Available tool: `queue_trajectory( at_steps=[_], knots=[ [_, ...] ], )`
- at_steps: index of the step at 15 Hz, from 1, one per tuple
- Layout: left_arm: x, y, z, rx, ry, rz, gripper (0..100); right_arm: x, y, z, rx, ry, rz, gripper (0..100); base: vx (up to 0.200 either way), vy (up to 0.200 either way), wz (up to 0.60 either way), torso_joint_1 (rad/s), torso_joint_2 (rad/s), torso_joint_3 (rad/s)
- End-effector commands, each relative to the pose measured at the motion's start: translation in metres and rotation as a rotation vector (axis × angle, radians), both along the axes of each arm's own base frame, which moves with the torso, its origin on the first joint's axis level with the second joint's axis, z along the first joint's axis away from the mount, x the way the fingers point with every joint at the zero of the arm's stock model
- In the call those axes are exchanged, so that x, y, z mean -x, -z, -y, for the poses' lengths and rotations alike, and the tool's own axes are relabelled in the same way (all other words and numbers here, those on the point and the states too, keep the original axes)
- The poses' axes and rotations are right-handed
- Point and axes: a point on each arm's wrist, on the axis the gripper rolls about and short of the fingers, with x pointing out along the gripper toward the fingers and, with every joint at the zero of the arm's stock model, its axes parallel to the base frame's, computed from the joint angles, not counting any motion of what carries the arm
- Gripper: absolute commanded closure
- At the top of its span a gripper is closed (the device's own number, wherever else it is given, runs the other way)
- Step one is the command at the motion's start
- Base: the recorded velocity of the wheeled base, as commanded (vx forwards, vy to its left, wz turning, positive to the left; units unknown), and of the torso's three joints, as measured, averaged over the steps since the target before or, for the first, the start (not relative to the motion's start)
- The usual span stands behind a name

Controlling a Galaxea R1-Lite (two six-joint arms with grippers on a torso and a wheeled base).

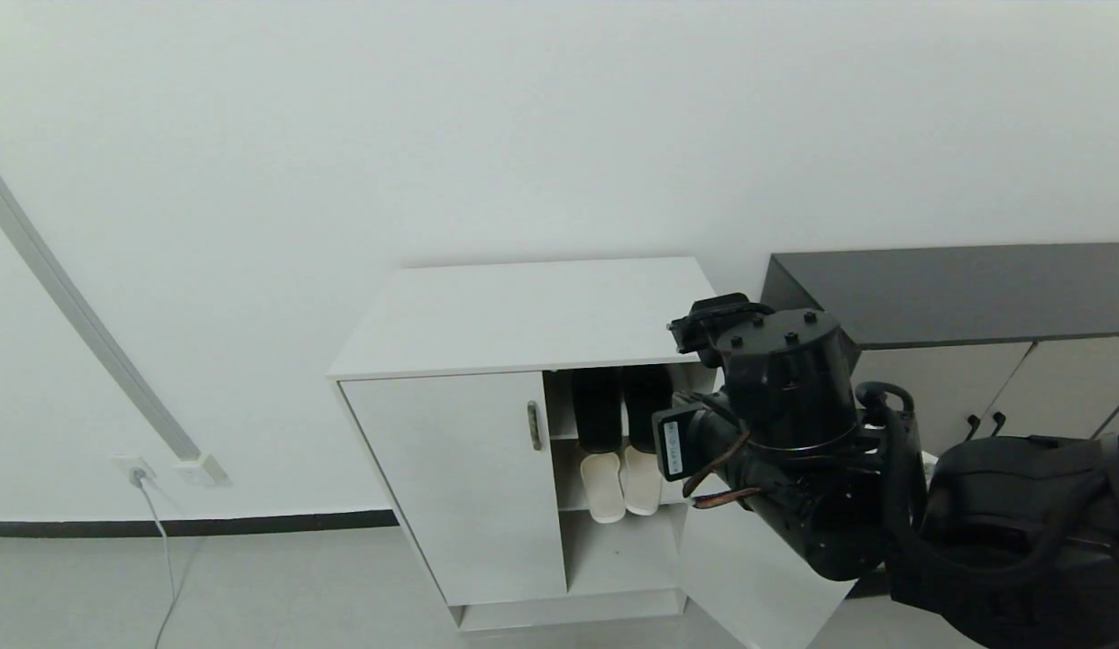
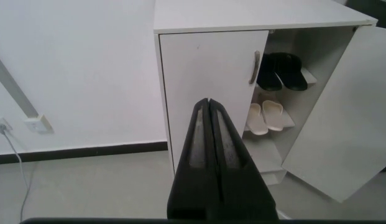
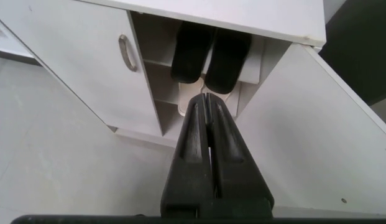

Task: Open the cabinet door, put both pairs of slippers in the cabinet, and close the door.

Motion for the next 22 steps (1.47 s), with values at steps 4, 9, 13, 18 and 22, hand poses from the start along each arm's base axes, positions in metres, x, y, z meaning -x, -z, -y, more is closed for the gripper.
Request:
queue_trajectory(
  at_steps=[4, 9, 13, 18, 22],
  knots=[
    [-0.0001, 0.0000, 0.0000, 0.000, -0.002, -0.001, 100, -0.0019, 0.0015, 0.0005, 0.004, 0.005, -0.002, 100, 0.000, 0.000, 0.00, 0.000, 0.00, 0.000],
    [-0.0001, 0.0000, 0.0000, 0.000, 0.001, -0.001, 100, -0.0013, 0.0035, 0.0007, 0.006, -0.015, -0.011, 100, 0.000, 0.000, -0.36, 0.000, 0.00, 0.004],
    [-0.0001, 0.0000, 0.0000, -0.002, 0.000, -0.001, 100, -0.0013, 0.0035, 0.0007, 0.007, -0.016, -0.011, 100, 0.000, 0.000, -0.45, 0.005, 0.01, -0.001],
    [-0.0001, 0.0000, 0.0000, -0.002, -0.002, -0.001, 100, -0.0011, 0.0069, 0.0017, 0.030, -0.017, -0.015, 100, 0.000, 0.000, 0.00, 0.000, 0.00, 0.000],
    [-0.0001, 0.0000, 0.0000, -0.002, 0.001, -0.001, 100, -0.0013, 0.0074, 0.0015, 0.031, -0.017, -0.016, 100, 0.000, 0.000, 0.00, 0.000, 0.00, 0.000]
  ],
)
